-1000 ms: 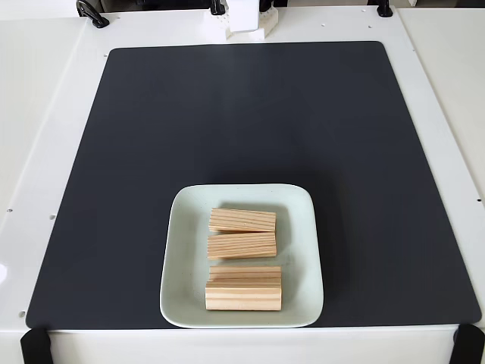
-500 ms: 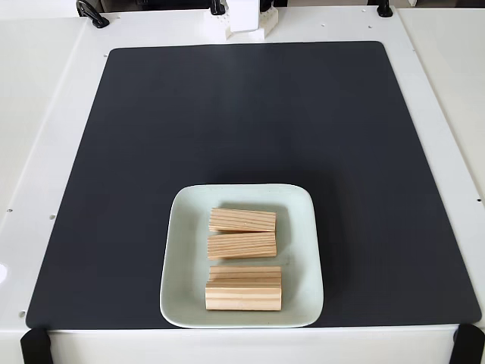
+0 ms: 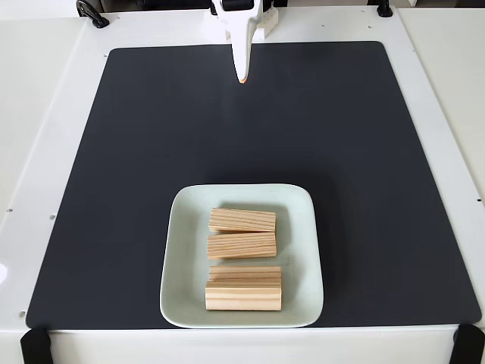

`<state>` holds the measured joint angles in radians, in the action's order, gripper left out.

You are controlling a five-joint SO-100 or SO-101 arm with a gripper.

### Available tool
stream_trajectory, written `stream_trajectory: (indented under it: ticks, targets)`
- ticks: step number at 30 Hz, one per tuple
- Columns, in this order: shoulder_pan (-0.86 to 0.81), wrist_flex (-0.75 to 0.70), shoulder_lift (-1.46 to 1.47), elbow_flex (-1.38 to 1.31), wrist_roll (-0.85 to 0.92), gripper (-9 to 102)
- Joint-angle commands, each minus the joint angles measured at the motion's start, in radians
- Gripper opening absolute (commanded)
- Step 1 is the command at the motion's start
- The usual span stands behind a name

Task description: Pick up the wooden block and place them on the plate.

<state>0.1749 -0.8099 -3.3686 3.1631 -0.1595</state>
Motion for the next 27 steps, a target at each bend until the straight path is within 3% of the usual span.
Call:
stream_trajectory:
  ticks: [1,11,27]
  targets:
    - [-0.015,-0.012,-0.014,-0.005,-0.006,0]
    - [-0.126,0.037,-0.009,0.003,-0.006,-1]
    - [-0.120,0.054,-0.003,0.003,0.002,-1]
